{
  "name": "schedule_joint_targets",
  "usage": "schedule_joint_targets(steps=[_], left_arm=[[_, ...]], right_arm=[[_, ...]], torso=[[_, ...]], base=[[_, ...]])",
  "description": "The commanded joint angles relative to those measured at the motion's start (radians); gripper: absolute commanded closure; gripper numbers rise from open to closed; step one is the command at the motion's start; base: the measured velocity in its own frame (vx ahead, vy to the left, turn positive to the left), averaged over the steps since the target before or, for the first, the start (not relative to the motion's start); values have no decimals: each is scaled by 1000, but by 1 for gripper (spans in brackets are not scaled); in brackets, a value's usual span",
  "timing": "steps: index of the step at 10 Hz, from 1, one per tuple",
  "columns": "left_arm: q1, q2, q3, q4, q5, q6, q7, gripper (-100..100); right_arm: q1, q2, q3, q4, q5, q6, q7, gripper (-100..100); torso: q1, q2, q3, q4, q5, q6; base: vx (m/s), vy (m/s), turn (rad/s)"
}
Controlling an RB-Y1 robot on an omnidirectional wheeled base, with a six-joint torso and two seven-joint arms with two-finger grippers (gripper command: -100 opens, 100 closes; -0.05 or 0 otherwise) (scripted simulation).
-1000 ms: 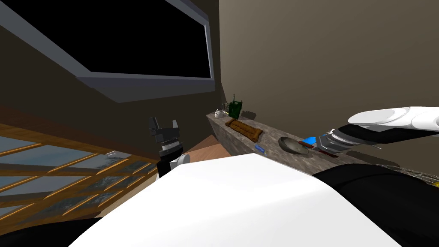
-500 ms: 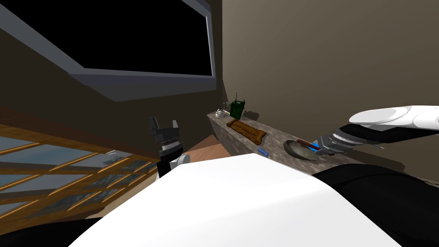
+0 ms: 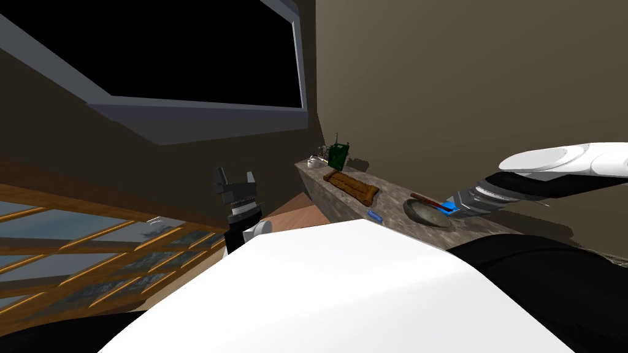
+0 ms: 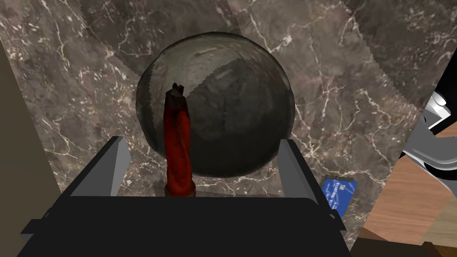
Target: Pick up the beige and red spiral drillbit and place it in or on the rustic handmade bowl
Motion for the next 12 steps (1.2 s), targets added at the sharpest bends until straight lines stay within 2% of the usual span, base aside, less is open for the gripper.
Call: schedule_joint_targets(steps=[1,2,4,5,6,7,12], left_arm=[[0,0,0,0,0,0,0,0],[0,0,0,0,0,0,0,0],[0,0,0,0,0,0,0,0],[0,0,0,0,0,0,0,0],[0,0,0,0,0,0,0,0],[0,0,0,0,0,0,0,0],[0,0,0,0,0,0,0,0]], right_arm=[[-9,-23,-18,-3,10,-30,-17,-100],[-16,-50,-24,-7,2,-51,-24,-100],[-20,-64,-26,-9,-1,-61,-27,-100],[-27,-91,-32,-13,-9,-81,-33,-100],[-15,-73,-41,-10,2,-68,-33,-100],[-15,-74,-44,-10,3,-72,-35,0],[-15,-74,-44,-10,3,-71,-35,0]], torso=[[0,0,0,0,0,0],[0,0,0,0,0,0],[0,0,0,0,0,0],[0,0,0,0,0,0],[0,0,0,0,0,0],[0,0,0,0,0,0],[1,-1,-1,0,0,0]], base=[[-20,-19,-46],[-22,-29,-78],[-13,-20,-33],[-11,-11,-48],[-6,-6,-10],[0,0,0],[0,0,0]])
